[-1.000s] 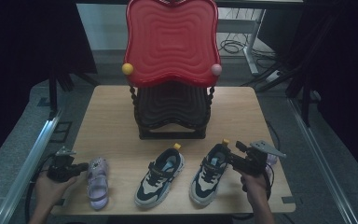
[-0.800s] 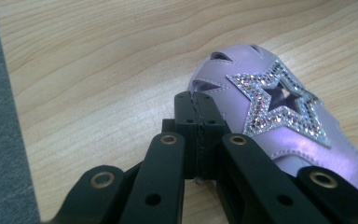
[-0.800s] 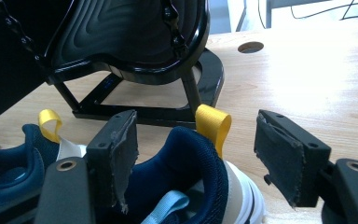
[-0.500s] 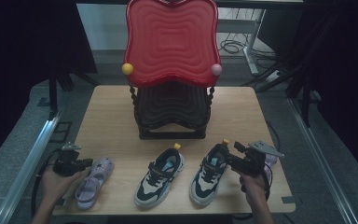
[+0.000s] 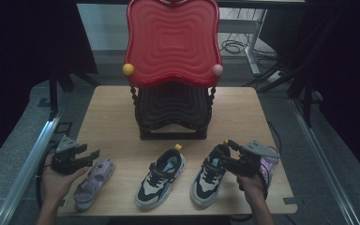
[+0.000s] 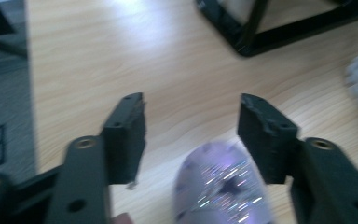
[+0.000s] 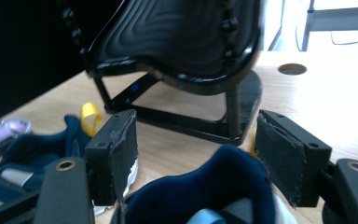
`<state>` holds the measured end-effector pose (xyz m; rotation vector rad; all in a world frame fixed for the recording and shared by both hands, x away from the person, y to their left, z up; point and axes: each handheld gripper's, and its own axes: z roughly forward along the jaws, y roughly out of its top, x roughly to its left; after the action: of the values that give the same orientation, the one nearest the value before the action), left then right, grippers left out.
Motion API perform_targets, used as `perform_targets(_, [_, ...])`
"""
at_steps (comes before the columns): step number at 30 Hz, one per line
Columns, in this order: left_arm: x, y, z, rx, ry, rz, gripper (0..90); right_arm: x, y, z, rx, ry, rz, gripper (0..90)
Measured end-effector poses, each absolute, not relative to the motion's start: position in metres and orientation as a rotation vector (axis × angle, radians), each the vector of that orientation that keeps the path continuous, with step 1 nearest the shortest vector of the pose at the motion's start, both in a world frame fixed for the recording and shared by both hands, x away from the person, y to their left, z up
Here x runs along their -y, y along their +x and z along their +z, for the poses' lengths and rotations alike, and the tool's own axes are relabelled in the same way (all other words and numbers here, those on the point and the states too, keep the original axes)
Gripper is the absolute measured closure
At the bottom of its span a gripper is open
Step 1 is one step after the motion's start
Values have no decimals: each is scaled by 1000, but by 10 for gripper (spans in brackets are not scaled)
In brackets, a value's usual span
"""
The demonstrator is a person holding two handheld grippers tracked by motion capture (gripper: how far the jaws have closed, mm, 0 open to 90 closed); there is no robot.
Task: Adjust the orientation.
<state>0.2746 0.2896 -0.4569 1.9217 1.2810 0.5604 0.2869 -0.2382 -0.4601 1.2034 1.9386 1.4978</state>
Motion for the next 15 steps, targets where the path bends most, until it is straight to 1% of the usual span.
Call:
perform_targets(5, [-270, 279, -448, -1239, 1904, 547, 353, 231, 286, -459, -1976, 1183, 1446, 297])
perform_targets(8, [-261, 284, -446, -1230, 1936, 550, 347, 226, 288, -458, -1997, 1158, 1425, 293])
perform_targets(15, [-272, 280, -444, -1232, 1883, 501, 343, 209, 294, -455, -2050, 1144, 1400, 289])
